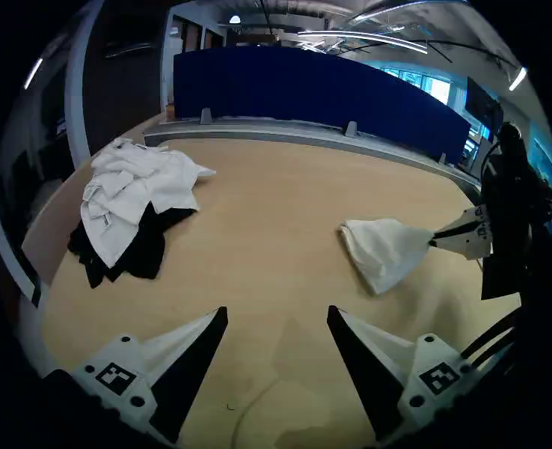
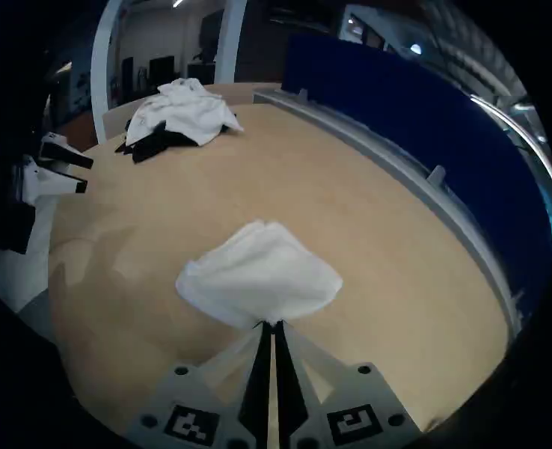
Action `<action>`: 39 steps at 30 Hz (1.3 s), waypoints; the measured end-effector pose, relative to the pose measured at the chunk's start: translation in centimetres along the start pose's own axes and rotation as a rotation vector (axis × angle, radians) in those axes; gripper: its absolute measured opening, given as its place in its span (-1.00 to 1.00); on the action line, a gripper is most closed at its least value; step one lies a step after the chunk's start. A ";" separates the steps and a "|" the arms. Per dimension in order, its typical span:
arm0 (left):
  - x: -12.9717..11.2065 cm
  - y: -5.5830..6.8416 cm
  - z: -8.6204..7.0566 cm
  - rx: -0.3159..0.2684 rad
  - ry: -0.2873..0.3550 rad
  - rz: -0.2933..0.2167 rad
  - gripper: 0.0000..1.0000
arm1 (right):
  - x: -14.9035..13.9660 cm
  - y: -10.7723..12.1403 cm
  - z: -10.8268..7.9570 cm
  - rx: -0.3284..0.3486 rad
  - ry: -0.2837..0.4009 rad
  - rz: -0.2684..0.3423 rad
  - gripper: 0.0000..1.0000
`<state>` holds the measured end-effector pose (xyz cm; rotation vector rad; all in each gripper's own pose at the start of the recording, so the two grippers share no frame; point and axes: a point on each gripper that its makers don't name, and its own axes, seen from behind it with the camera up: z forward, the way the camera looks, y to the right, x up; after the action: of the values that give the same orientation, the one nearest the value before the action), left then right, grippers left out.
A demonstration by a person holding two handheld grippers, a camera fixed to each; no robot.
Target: Fold towel
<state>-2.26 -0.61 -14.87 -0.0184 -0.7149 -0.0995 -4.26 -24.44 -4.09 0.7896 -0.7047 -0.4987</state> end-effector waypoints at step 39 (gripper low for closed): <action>4.9 1.7 -0.2 -0.041 0.064 0.029 0.99 | 6.1 12.6 -11.9 -0.193 0.145 0.055 -0.94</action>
<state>1.73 0.70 -11.76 -0.0639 -0.6485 -0.0868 10.31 -15.10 2.02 0.6165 -0.5335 -0.4471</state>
